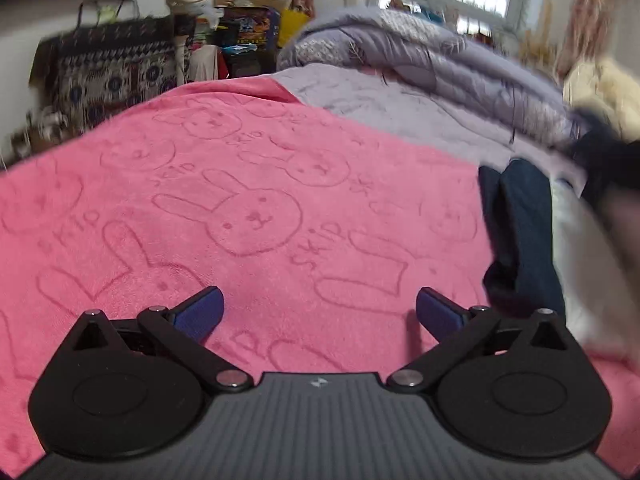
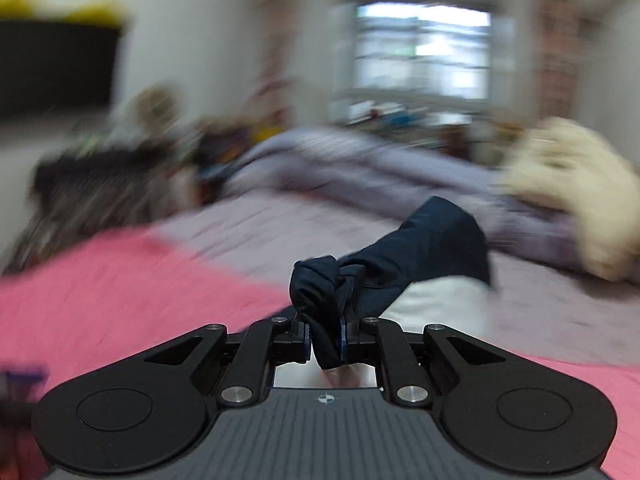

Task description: Fold clothes

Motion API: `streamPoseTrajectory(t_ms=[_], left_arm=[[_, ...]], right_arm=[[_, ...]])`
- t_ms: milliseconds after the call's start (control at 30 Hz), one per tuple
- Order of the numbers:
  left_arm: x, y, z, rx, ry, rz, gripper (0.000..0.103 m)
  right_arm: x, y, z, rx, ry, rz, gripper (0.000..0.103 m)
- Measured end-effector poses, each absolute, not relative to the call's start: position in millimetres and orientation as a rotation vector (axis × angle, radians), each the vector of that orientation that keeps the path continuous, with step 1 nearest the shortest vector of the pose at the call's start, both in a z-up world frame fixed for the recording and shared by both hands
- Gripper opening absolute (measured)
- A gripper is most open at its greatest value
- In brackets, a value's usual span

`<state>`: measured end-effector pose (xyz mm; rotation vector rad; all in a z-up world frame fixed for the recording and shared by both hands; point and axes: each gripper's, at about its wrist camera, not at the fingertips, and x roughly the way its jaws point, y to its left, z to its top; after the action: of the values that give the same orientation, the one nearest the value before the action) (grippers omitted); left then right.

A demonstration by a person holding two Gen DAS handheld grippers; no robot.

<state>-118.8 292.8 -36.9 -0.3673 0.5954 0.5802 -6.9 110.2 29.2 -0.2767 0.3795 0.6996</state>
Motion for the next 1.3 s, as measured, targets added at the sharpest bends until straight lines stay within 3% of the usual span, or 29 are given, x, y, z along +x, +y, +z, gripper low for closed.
streamPoseTrajectory(t_ms=[100,267,367,600,633,733,800,867,933,1067,1200,1300], left_arm=[[-110.8,285.3,-36.7,-0.307,0.621,0.599,0.103],[-111.6,285.1,-39.0,-0.297,0.622,0.6,0.103],[-114.6,286.1,-39.5,-0.305,0.616,0.595,0.103],[-125.3,301.0,-25.3,-0.425,0.552,0.585,0.103],[-127.4,303.7,-21.7,-0.449,0.536,0.586,0.103],[-127.4,307.7,-5.5,-0.491,0.488,0.575,0.103],[-117.7,301.4,10.6,-0.447,0.457,0.541,0.103],[-101.1,287.8,28.5,-0.368,0.424,0.492,0.103],[-81.4,269.2,40.6,-0.293,0.394,0.421,0.103],[-35.8,231.8,31.8,-0.134,0.445,0.358,0.103],[-16.5,220.6,-26.7,-0.042,0.616,0.412,0.103],[-27.4,244.2,-44.1,-0.211,0.626,0.385,0.103]], right_arm=[[-22.8,163.0,-13.0,-0.43,0.444,0.742,0.014],[-31.2,165.3,-7.2,-0.398,0.446,0.757,0.016],[-30.1,161.3,-6.2,-0.441,0.477,0.838,0.037],[-42.6,102.3,13.4,-0.341,0.572,1.062,0.049],[-43.5,89.9,21.8,-0.298,0.558,1.076,0.049],[-46.4,58.6,42.2,-0.267,0.322,0.838,0.064],[-37.7,63.8,33.6,-0.364,0.264,0.68,0.062],[-21.9,75.4,16.5,-0.376,0.392,0.716,0.041],[-15.2,86.9,0.5,-0.39,0.505,0.791,0.034],[-54.9,94.3,-12.6,-0.46,0.596,1.084,0.032],[-58.1,42.1,12.7,-0.273,0.659,1.136,0.032],[-10.3,37.4,41.1,-0.212,0.598,0.99,0.035]])
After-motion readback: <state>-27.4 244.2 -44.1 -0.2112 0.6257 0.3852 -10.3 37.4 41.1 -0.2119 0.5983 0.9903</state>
